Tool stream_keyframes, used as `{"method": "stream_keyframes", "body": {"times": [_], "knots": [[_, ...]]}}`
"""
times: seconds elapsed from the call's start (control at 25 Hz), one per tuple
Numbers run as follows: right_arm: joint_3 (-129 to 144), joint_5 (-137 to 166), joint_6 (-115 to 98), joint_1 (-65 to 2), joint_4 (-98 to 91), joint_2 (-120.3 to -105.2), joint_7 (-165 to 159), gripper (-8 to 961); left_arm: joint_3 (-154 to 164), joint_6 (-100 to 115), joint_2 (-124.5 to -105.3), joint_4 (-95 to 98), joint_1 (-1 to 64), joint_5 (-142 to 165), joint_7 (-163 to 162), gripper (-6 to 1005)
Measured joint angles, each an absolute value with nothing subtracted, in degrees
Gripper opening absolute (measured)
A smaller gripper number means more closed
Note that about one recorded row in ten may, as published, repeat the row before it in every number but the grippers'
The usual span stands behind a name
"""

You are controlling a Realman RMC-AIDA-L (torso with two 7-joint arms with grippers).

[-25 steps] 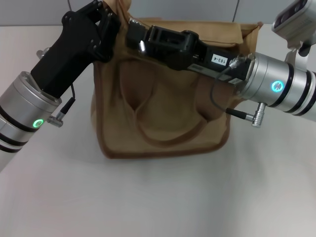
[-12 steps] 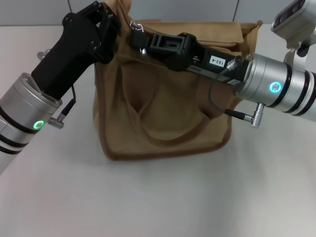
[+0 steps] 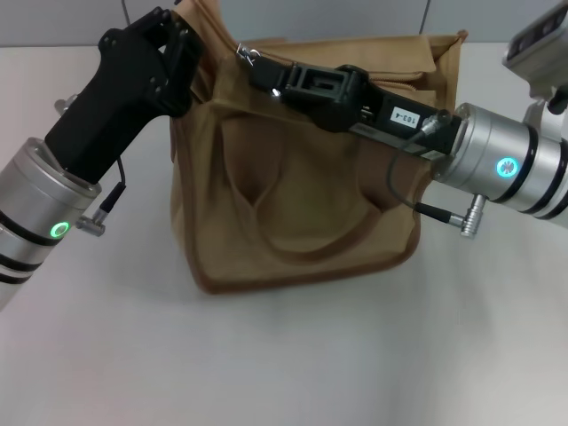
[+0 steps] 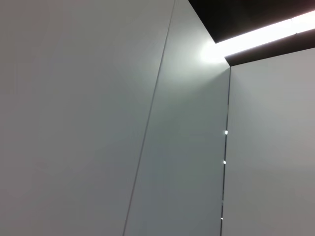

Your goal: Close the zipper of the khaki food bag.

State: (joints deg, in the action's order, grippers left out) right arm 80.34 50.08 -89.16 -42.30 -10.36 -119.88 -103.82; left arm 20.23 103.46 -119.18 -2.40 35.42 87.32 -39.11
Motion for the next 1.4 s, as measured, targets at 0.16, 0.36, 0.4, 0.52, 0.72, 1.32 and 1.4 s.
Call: {"method": "stream_keyframes", "body": {"times": [0.16, 0.36, 0.4, 0.52, 0.72, 1.32, 1.4], "knots": [[79.9, 50.1, -88.8, -40.7, -11.5, -119.66, -104.1, 9, 19.4, 103.8, -119.1, -2.0, 34.5, 87.3, -39.1, 38], [78.5, 50.1, -88.7, -38.6, -12.6, -119.35, -104.2, 9, 18.3, 104.2, -118.99, -1.5, 33.6, 87.2, -39.1, 38], [78.2, 50.1, -88.7, -38.2, -12.8, -119.33, -104.3, 9, 18.3, 104.3, -118.97, -1.5, 33.5, 87.1, -39.1, 38], [76.6, 50.2, -88.7, -36.7, -13.1, -119.21, -104.3, 8, 17.7, 104.4, -118.93, -1.4, 33.0, 87.0, -39.1, 38], [72.8, 50.4, -89.1, -33.2, -13.2, -118.59, -104.0, 6, 16.4, 104.5, -118.91, -0.7, 32.1, 87.0, -39.1, 39], [66.5, 50.1, -90.6, -27.1, -15.8, -118.92, -95.7, 1, 15.4, 103.3, -118.91, -0.1, 31.7, 87.0, -39.2, 39], [66.0, 50.1, -91.5, -26.8, -15.7, -119.12, -92.9, 57, 15.4, 102.9, -118.91, 0.0, 31.7, 87.1, -39.2, 40]]}}
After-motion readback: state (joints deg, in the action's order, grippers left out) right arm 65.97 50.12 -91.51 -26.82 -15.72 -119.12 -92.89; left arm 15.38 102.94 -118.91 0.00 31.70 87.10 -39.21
